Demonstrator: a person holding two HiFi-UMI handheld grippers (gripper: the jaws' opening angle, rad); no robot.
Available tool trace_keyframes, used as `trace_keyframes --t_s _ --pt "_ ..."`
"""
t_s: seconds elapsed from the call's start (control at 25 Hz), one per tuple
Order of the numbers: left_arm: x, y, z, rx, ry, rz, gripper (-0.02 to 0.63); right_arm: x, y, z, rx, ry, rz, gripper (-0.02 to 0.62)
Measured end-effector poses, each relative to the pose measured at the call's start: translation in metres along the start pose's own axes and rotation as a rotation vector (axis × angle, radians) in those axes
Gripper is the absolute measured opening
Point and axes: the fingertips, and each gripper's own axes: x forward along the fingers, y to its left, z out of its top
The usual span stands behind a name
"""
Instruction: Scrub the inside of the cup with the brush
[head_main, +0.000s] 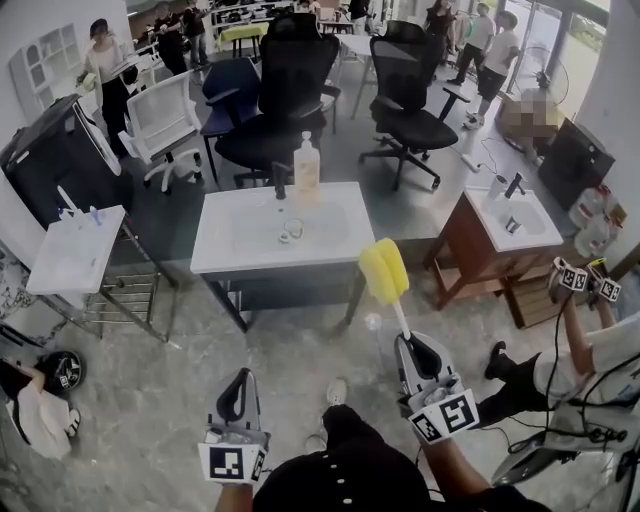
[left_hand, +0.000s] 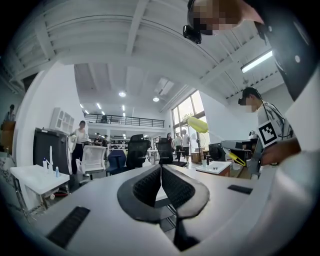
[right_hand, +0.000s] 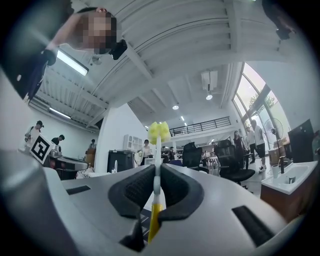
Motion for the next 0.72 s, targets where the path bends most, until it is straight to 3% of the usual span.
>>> trace_keyframes --t_s 0.72 --pt "0.169 0.056 -0.005 0.011 0.016 0.046 0.029 0.165 -0.088 -0.033 0.024 0.001 0.08 0.041"
